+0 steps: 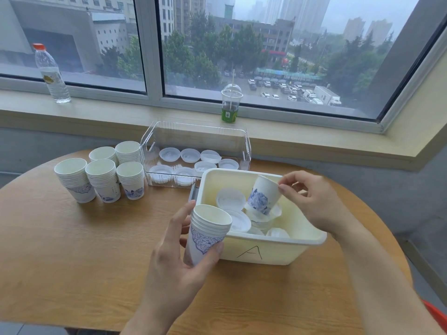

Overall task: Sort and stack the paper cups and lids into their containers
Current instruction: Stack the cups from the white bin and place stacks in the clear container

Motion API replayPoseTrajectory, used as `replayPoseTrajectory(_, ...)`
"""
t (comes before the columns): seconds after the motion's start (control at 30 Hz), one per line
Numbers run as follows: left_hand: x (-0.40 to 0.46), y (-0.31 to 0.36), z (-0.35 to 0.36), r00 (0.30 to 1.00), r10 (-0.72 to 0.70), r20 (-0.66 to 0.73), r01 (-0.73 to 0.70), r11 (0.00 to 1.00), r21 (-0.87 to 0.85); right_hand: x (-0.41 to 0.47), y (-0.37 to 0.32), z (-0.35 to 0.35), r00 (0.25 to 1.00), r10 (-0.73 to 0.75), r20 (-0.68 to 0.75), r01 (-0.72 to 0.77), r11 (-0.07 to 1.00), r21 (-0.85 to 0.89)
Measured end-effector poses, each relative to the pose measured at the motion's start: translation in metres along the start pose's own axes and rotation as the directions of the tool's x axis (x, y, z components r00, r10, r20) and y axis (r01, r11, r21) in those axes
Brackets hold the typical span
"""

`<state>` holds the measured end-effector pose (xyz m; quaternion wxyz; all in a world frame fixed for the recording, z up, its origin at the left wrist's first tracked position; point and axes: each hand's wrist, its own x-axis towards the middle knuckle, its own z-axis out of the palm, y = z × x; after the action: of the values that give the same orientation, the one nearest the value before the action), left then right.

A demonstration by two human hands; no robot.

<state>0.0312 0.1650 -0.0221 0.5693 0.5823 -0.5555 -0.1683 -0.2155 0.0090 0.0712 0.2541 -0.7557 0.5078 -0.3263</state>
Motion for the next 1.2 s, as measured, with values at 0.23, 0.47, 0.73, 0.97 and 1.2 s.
replayPoseTrajectory(0.23, -0.002, 0.007, 0.003, 1.000, 0.002, 0.016, -0.002, 1.000, 0.000, -0.019, -0.038, 0.003, 0.979, -0.183, -0.089, 0.200, 0.948, 0.246)
replayPoseTrajectory(0.47, -0.002, 0.010, 0.003, 1.000, 0.009, 0.026, -0.009, 1.000, 0.003, -0.034, -0.056, 0.024, 0.941, -0.339, 0.025, 0.319, 0.906, 0.276)
replayPoseTrajectory(0.73, -0.001, 0.012, 0.002, 0.999, 0.024, 0.025, -0.023, 1.000, -0.005, -0.044, -0.056, 0.038, 0.913, -0.367, 0.179, 0.307, 0.906, 0.291)
replayPoseTrajectory(0.97, -0.002, 0.013, 0.002, 0.999, 0.039, 0.018, -0.039, 0.999, -0.025, -0.037, -0.048, 0.028, 0.930, -0.341, 0.135, 0.301, 0.920, 0.251)
replayPoseTrajectory(1.2, -0.003, 0.011, 0.000, 0.999, 0.039, 0.004, -0.039, 0.999, -0.025, 0.005, 0.011, 0.021, 0.990, -0.095, 0.100, 0.105, 0.989, -0.101)
